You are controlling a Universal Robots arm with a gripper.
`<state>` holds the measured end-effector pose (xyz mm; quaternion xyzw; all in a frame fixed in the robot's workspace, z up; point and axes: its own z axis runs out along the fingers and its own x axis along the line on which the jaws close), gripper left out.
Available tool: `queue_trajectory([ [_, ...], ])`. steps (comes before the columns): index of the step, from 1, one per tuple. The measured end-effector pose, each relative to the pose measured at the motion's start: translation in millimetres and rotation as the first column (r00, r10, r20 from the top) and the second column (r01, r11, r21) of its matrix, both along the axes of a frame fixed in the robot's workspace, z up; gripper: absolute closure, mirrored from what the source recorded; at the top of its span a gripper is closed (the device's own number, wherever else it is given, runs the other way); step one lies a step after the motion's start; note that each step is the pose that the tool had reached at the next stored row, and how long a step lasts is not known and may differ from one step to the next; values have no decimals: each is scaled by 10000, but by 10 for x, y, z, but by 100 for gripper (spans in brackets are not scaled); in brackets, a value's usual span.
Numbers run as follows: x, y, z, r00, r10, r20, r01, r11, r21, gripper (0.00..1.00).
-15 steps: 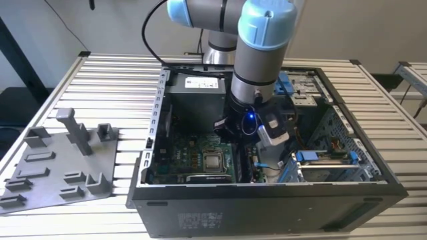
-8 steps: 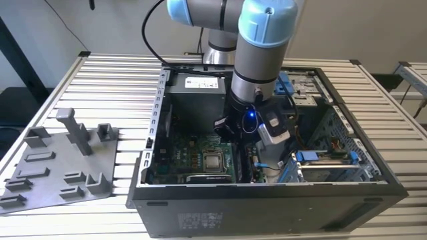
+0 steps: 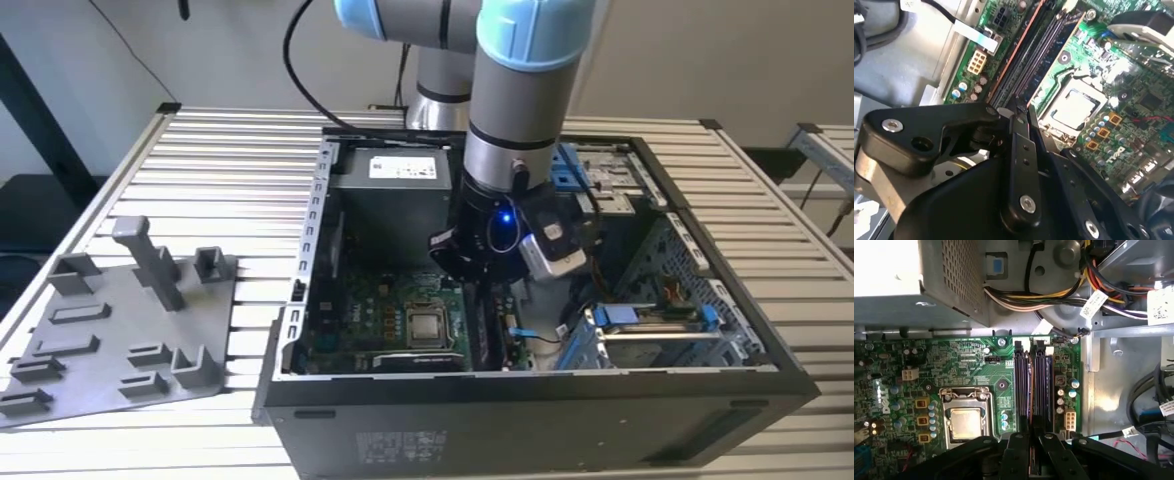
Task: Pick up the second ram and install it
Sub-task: 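Insert the second ram into the second slot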
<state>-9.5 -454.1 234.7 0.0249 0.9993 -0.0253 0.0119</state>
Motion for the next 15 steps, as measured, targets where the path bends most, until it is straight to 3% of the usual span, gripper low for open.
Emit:
queue_trajectory([
  [2,0,0,6,10000,1,8,-1,10000,-81,86],
  [4,0,2,6,10000,-1,11,1,9995,-302,86],
  [8,0,37,-2,10000,59,11,-59,9994,-333,86],
  [15,9,50,-29,9999,110,11,-110,9994,-333,86],
])
